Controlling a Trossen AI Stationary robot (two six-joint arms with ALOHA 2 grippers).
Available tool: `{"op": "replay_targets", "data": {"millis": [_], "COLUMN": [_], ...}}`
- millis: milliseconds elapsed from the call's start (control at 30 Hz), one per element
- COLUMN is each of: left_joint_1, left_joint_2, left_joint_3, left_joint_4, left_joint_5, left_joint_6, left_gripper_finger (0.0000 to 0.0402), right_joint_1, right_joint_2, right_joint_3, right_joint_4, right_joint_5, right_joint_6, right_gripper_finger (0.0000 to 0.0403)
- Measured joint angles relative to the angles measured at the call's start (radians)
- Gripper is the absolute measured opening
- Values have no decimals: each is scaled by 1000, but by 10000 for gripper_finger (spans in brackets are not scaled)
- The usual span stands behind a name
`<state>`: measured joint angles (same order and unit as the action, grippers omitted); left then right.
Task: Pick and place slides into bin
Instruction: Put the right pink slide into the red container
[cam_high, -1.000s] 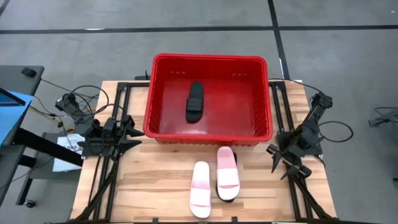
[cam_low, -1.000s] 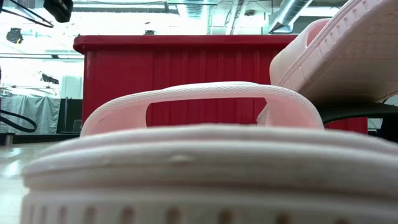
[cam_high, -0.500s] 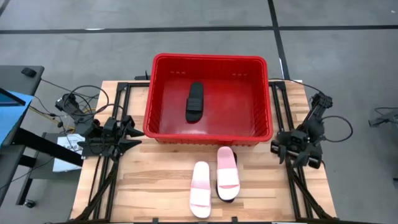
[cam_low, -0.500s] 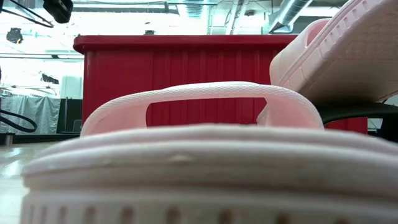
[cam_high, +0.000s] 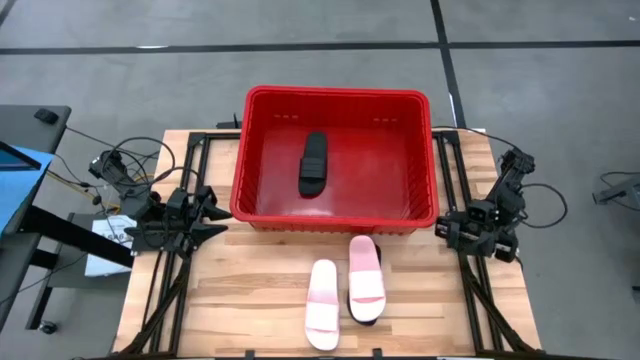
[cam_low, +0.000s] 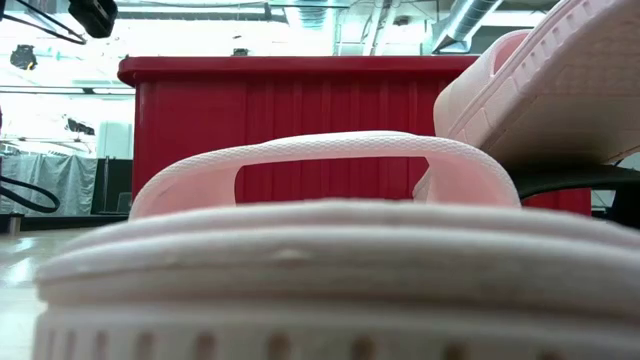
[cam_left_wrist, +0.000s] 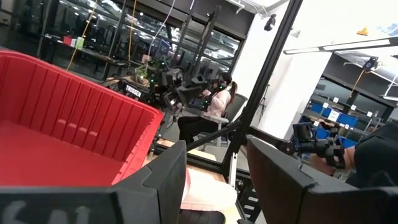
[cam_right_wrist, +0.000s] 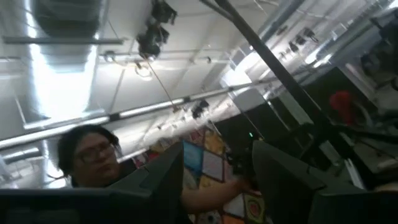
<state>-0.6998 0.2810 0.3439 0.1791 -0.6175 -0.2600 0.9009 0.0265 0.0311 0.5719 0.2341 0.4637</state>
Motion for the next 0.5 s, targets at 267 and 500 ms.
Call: {"op": "replay_targets", "data": {"millis": [267,500], "left_joint_1": [0,0], "left_joint_2": [0,0], "left_joint_3": [0,0], "left_joint_4": [0,0], "left_joint_5": [0,3], "left_joint_6": [0,-13], "left_gripper_finger": [160,160], "right_joint_1": [0,0], "right_joint_2": [70,213], "right_joint_3": [121,390], "right_joint_4": [-56,-375], "right_joint_5": [38,83], "right_joint_6": [-184,-390], "right_gripper_finger": [184,184]}}
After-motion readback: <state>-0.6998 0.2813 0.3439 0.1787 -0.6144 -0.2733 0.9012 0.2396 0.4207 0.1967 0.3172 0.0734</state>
